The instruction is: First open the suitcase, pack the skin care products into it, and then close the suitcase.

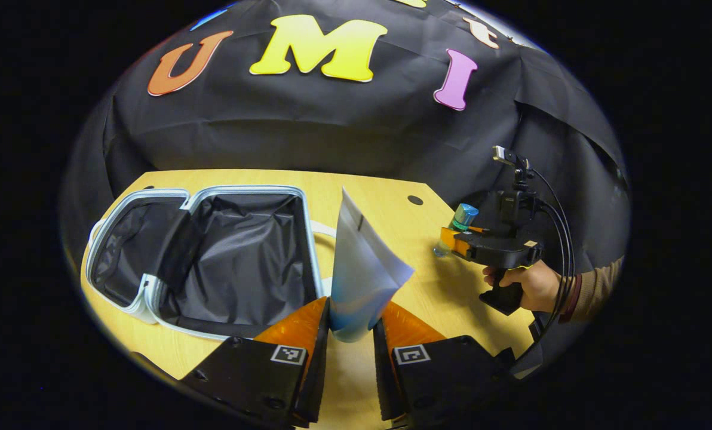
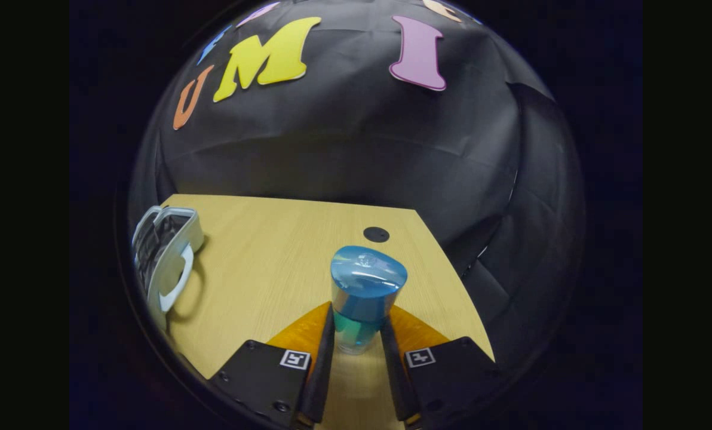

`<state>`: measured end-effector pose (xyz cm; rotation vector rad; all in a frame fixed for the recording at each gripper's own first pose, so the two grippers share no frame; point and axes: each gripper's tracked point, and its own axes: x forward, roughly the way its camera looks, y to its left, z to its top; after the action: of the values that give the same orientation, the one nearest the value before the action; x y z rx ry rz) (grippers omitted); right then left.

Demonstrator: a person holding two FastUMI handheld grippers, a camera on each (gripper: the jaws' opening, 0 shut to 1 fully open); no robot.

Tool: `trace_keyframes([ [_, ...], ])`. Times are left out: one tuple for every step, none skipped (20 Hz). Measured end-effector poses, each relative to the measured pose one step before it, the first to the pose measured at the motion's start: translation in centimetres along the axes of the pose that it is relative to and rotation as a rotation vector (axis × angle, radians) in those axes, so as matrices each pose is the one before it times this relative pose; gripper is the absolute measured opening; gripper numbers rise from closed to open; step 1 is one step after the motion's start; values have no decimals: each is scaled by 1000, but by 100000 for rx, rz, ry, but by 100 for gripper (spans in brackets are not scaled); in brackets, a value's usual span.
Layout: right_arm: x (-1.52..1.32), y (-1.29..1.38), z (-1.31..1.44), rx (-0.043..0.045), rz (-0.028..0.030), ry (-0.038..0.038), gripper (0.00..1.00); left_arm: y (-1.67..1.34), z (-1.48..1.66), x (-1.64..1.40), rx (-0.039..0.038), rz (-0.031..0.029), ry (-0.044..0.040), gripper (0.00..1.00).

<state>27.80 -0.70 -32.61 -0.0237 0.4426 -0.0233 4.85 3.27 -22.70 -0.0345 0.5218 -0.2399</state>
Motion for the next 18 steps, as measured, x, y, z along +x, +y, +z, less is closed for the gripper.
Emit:
trace_keyframes([
  [-61,114,80,-602,-204,532,38,632,179,-198,-695,795,-115,39],
  [-498,335,9,-351,555,1005,38,665,388,-358,-926,876,-642,40],
  [-614,368,83,251,1143,631,36,701,490,-63,-900,339,-526,39],
  [-1024,438,257,-343,1200,108,33,720,487,85,-376,817,-516,39],
  [-1339,373,497,-924,1256,-900,35,831,455,375,85,563,-359,39],
  [-1532,525,490,-1438,1305,-812,35,944,499,63,148,887,-521,39],
  [-1619,534,532,-2034,951,-628,35,781,331,-102,-203,846,-269,39],
  [-1610,601,386,-1079,1230,-420,35,1089,254,201,93,707,225,39],
  [-1676,804,458,-228,1781,-189,35,1124,199,210,624,1769,678,39],
  [-1704,858,261,-267,1257,172,35,1301,40,382,220,2181,1225,39],
  [-1534,810,172,134,1109,351,35,1209,-139,581,-724,1171,1745,39],
  [-1703,789,218,1442,853,253,35,1199,-163,778,-1148,1694,2161,39],
  [-1604,981,350,1483,1039,-100,35,1076,-187,688,88,1613,2376,39],
  [-1548,815,386,1311,-79,-516,35,1011,-256,749,881,1908,3271,39],
  [-1445,750,355,600,-284,-640,35,1024,-459,1078,1730,1565,4070,39],
  [-1374,689,247,552,-633,-704,35,758,-747,994,1273,1285,4566,40],
  [-1189,642,306,576,-256,-648,35,447,-446,1004,1076,691,4028,39],
  [-1158,707,223,722,-359,-794,35,435,-414,890,775,1077,3663,39],
])
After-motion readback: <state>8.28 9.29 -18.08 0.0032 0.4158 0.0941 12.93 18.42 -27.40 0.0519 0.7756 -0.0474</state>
